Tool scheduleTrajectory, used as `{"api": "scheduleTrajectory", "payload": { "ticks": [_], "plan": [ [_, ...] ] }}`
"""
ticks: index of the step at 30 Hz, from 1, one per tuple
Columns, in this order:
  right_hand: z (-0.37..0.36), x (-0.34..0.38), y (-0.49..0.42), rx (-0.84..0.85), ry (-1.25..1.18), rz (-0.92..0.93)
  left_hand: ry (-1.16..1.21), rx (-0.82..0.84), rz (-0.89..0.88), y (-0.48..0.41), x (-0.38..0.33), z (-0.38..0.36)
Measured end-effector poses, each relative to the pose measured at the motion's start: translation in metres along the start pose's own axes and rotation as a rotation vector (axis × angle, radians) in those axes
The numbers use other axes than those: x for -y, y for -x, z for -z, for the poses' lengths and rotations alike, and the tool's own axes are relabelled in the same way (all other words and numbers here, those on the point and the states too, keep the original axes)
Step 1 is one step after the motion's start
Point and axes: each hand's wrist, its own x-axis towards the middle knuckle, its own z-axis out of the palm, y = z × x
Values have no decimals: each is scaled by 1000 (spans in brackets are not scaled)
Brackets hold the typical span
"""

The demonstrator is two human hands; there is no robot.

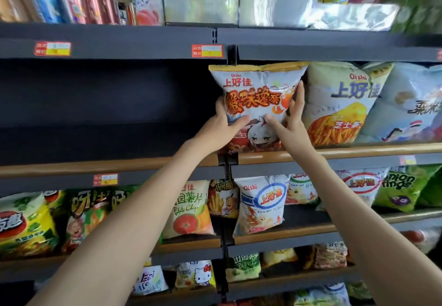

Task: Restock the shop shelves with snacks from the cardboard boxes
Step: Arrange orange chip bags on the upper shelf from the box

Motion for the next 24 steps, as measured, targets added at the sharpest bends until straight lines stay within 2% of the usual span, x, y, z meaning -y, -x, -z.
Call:
{"api": "scheduleTrajectory", "payload": {
  "ticks": [5, 13, 15, 18, 20, 22, 24],
  "plan": [
    [-3, 4, -14, 7, 50, -72, 18, -32, 71, -15, -2, 1],
    [-4, 0, -16, -46, 25, -95, 125, -19, 74, -23, 8, 2],
    [-7, 1, -16, -99, 157, -47, 174, -151, -24, -20, 8, -3],
    [-16, 6, -15, -184, 550, 131, -18, -347, -311, -17, 7, -9],
    [-22, 2, -17, -180, 677, 210, -37, -320, -391, -19, 10, -13],
    [-27, -3, -20, -143, 653, 238, 88, -235, -365, -22, 14, -17],
    [-30, -7, -22, -111, 579, 248, 134, -223, -337, -22, 18, -20]
  ]
}}
